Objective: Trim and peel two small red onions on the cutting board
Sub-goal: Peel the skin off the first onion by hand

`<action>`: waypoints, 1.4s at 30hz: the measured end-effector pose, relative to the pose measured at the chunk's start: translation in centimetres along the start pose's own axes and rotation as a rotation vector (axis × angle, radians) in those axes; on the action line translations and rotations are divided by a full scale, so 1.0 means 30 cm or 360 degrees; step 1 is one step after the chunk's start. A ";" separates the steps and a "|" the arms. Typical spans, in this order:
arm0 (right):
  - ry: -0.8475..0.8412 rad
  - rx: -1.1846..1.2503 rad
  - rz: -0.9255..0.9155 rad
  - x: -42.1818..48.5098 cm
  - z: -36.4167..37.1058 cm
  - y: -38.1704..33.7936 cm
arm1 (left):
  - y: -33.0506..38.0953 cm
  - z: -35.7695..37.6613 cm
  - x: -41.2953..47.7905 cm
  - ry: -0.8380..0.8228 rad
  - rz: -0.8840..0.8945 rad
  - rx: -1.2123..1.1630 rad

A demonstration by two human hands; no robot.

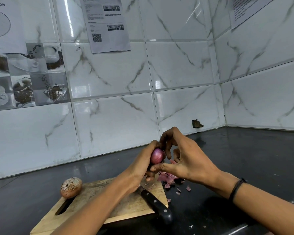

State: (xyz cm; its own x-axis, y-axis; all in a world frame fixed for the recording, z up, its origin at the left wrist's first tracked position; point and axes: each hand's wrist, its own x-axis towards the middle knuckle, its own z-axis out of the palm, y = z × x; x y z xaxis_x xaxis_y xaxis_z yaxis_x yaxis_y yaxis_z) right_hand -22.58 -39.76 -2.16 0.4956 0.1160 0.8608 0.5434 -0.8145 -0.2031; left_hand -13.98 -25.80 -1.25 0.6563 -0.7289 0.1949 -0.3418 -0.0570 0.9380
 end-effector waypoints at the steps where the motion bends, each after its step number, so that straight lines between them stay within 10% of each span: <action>1: -0.0002 0.0000 -0.0007 0.000 0.001 0.001 | 0.000 0.002 0.000 0.0003 0.0009 0.0014; 42: 0.0020 -0.0162 -0.0129 -0.008 0.025 0.006 | 0.038 0.025 -0.018 0.0213 0.0175 0.0147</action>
State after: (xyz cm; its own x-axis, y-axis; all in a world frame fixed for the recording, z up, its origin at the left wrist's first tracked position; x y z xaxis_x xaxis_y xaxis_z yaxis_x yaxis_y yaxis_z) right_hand -22.10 -39.52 -2.76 0.4439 0.1770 0.8784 0.5094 -0.8563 -0.0849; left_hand -15.23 -25.97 -0.51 0.6929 -0.6375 0.3368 -0.4727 -0.0489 0.8799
